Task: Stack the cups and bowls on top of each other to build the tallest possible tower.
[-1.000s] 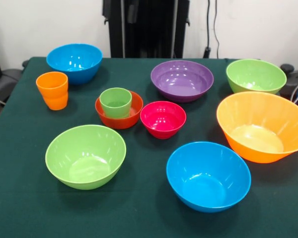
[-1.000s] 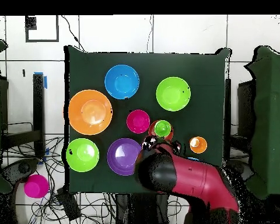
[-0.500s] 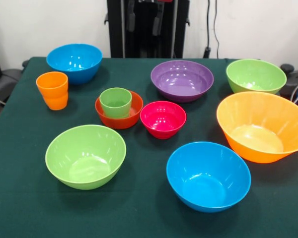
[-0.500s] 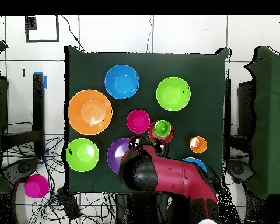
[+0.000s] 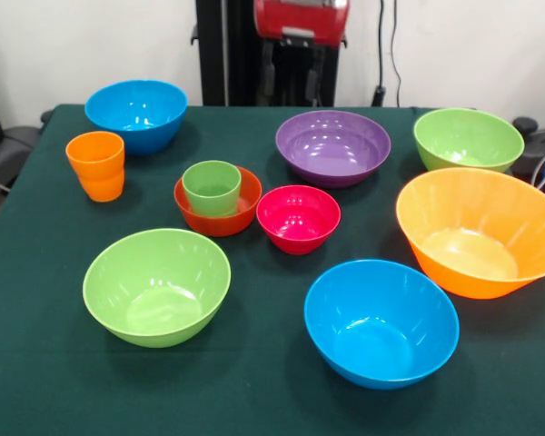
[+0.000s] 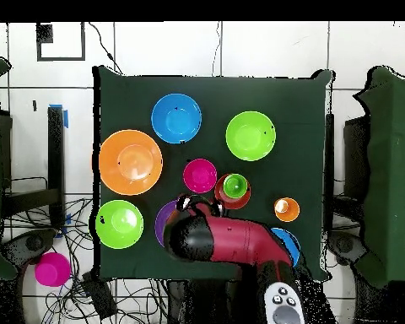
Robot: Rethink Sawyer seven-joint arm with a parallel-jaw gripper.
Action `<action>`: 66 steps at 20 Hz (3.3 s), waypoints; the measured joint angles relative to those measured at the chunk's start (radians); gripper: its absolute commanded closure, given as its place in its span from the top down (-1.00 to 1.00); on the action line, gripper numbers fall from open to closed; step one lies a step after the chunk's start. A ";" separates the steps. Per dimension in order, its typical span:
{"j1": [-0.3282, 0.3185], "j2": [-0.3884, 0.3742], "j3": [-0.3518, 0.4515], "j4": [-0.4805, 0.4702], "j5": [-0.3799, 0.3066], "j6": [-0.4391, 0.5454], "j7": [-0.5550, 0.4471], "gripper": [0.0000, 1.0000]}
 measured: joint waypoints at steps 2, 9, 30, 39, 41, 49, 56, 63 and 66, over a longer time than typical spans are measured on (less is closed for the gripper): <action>0.024 0.065 -0.012 -0.045 0.019 0.000 0.006 1.00; 0.065 0.225 -0.039 -0.168 0.082 -0.001 0.030 1.00; 0.141 0.387 -0.094 -0.353 0.262 0.000 0.101 1.00; 0.166 0.382 -0.095 -0.350 0.307 0.000 0.149 1.00; 0.166 0.382 -0.095 -0.347 0.311 0.000 0.157 1.00; 0.156 0.420 -0.091 -0.341 0.313 -0.023 0.168 1.00; 0.096 0.522 -0.042 -0.343 0.314 -0.141 0.169 1.00; 0.076 0.528 -0.029 -0.361 0.313 -0.173 0.169 1.00; 0.074 0.528 -0.027 -0.361 0.314 -0.174 0.169 1.00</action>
